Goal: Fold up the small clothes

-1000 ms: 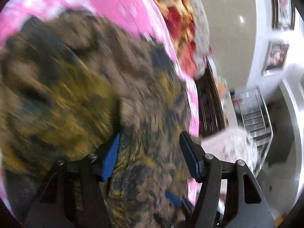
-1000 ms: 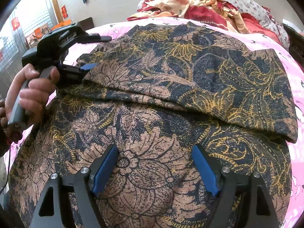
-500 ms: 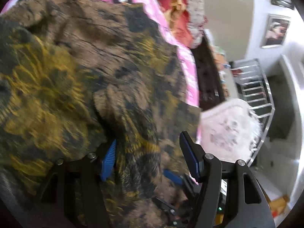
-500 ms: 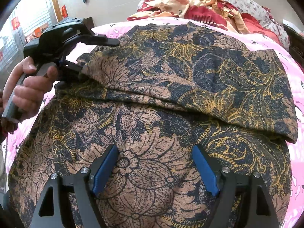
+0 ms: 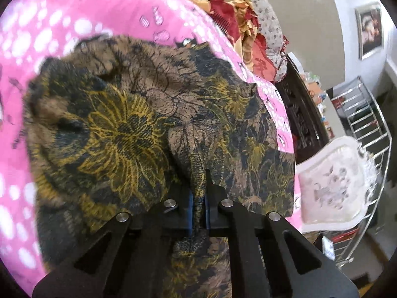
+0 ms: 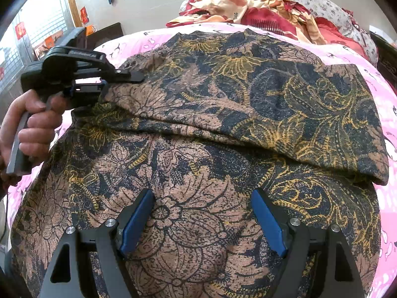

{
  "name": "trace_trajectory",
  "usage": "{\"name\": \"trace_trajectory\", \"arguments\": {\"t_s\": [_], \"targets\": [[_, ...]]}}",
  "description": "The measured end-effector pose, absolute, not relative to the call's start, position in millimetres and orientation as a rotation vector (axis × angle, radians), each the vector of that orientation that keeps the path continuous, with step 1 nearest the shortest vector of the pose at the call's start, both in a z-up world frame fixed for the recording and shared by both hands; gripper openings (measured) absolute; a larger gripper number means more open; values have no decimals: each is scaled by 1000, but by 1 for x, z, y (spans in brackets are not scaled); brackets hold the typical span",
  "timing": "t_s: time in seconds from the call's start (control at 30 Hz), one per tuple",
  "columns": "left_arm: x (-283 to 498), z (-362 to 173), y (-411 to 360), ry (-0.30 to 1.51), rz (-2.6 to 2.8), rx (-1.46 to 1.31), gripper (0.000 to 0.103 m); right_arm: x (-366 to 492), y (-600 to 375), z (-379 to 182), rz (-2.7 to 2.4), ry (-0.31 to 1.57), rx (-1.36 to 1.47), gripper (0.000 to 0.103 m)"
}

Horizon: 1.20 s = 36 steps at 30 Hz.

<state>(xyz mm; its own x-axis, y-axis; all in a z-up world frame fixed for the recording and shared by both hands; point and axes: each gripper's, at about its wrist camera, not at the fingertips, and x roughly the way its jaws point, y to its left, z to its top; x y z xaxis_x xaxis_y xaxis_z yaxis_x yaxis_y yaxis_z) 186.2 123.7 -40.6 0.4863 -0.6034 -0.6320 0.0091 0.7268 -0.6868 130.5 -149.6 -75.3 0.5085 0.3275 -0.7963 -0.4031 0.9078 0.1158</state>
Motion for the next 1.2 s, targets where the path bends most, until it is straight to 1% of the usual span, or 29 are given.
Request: {"name": "trace_trajectory", "arguments": {"t_s": [0.23,0.37,0.47,0.5,0.53,0.6,0.63,0.67,0.7,0.73,0.77,0.8,0.83,0.87,0.9,0.97,1.0,1.03,1.07,1.1,1.2], "targets": [[154,-10,158,905,-316,-553,5,131,-149,-75,439,940,-88,79],[165,-28,165,979,-178,-449,7,131,-149,-75,439,940,-87,79],[164,-35,166,1014,-95,-405,17,131,-147,-74,433,945,-97,80],[160,-31,165,1002,-70,-382,20,131,-145,-74,436,953,-103,85],[157,-26,162,991,-48,-356,20,132,-143,-74,448,967,-109,89],[149,-9,156,952,22,-267,20,134,-139,-71,451,1007,-137,88],[144,3,151,903,56,-226,22,135,-139,-66,448,1031,-148,83],[142,8,150,868,70,-212,33,135,-140,-57,446,1035,-141,77],[138,15,145,817,91,-203,55,135,-145,-41,469,989,-103,72],[136,19,139,778,109,-199,62,135,-150,-24,476,922,-69,72],[135,21,131,742,115,-193,65,138,-156,-8,456,853,-52,71],[135,22,123,714,108,-182,65,145,-163,8,417,782,-38,66],[139,19,115,715,90,-172,65,154,-168,13,393,760,-29,46],[140,17,113,726,74,-169,65,167,-172,12,372,777,-37,34],[143,10,107,745,50,-167,65,184,-178,3,351,833,-65,21],[150,-3,102,800,36,-172,65,210,-201,-27,250,956,-104,17],[154,-13,102,838,25,-185,65,218,-220,-46,161,1021,-143,3],[157,-20,103,865,24,-197,65,219,-240,-58,135,1034,-139,0],[161,-30,106,889,39,-211,65,212,-261,-59,190,987,-56,0],[162,-36,108,896,50,-225,65,208,-268,-60,207,985,-28,0],[159,-49,103,845,71,-183,67,203,-258,-58,215,987,-148,0]]}}
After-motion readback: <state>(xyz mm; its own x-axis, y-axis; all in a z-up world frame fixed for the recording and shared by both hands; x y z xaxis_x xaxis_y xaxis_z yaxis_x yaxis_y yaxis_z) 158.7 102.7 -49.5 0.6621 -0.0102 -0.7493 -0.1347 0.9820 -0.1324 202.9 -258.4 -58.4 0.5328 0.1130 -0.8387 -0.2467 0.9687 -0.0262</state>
